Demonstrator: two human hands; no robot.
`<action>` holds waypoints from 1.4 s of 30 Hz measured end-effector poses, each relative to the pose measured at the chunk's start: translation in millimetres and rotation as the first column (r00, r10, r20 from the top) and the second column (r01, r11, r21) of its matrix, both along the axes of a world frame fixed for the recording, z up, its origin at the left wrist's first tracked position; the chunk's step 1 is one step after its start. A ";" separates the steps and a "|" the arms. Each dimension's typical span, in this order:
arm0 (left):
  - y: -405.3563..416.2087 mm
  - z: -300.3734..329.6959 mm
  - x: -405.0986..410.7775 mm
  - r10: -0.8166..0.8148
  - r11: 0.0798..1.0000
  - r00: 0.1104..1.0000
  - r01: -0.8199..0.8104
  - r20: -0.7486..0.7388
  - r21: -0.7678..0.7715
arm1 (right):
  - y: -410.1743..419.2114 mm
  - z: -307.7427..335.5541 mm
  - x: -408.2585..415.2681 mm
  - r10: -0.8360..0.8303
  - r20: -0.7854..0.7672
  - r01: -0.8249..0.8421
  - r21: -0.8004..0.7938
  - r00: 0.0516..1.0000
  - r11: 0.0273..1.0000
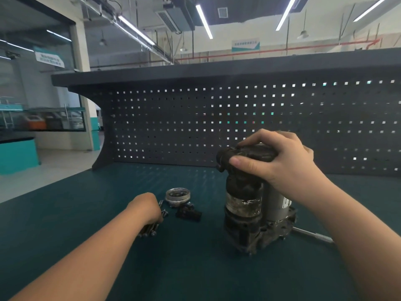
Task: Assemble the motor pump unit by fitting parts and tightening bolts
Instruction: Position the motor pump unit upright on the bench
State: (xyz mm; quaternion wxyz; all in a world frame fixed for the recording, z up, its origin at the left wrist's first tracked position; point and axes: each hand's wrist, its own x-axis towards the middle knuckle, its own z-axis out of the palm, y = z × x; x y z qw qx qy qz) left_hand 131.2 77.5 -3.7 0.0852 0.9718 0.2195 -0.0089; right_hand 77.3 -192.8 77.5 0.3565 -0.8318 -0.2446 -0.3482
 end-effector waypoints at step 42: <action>-115.0 13.4 -115.9 -0.313 0.507 0.208 0.862 0.927 -0.022 | 2.5 -2.3 6.3 -0.044 -0.005 0.044 -0.020 0.999 0.999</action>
